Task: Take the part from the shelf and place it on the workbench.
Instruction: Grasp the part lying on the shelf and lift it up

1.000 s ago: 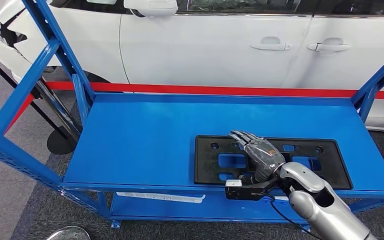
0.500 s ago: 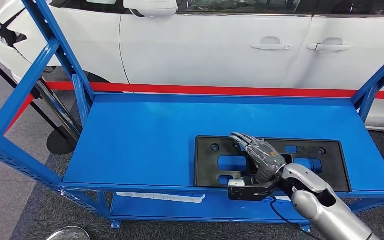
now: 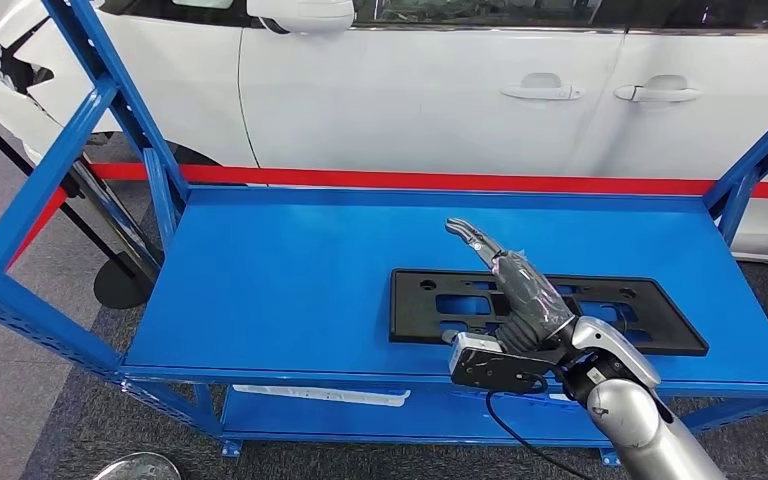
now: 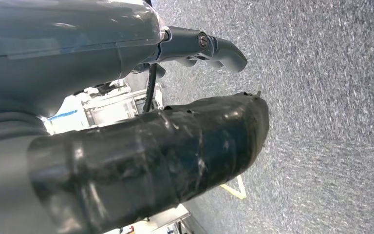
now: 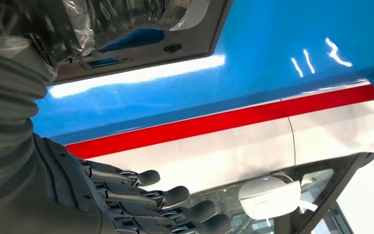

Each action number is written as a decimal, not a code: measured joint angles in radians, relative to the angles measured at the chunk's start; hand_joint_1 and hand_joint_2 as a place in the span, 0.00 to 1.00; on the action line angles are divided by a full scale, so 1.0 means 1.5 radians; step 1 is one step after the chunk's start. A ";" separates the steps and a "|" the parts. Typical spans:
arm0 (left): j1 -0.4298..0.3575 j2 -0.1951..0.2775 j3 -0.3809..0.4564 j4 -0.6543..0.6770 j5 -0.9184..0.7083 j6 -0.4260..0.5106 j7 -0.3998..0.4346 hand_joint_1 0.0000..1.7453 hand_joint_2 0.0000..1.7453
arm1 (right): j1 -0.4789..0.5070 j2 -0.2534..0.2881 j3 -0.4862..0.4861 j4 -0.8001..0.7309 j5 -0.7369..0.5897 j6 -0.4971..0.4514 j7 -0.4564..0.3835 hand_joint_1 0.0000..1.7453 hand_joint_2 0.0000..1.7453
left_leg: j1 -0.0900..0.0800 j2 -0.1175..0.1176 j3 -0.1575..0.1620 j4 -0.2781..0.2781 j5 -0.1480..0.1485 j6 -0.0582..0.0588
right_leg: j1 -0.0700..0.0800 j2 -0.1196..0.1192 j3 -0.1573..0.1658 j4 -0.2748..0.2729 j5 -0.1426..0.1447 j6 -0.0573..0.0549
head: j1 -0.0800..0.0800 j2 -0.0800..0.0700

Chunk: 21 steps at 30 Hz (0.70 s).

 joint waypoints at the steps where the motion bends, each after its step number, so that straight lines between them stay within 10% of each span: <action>1: 0.000 0.000 0.000 0.000 -0.001 0.000 0.000 0.00 0.00 | 0.002 0.001 -0.001 -0.002 0.002 0.000 0.000 0.00 1.00 | 0.000 0.000 0.000 0.000 0.000 0.000 | 0.000 0.000 0.000 0.000 0.000 0.000 | 0.000 0.000; 21: -0.002 0.000 0.002 0.000 -0.017 -0.005 -0.009 0.00 0.00 | 0.015 -0.029 -0.003 0.006 0.043 0.012 -0.012 0.00 1.00 | 0.000 0.000 0.000 0.000 0.000 0.000 | 0.000 0.000 0.000 0.000 0.000 0.000 | 0.000 0.000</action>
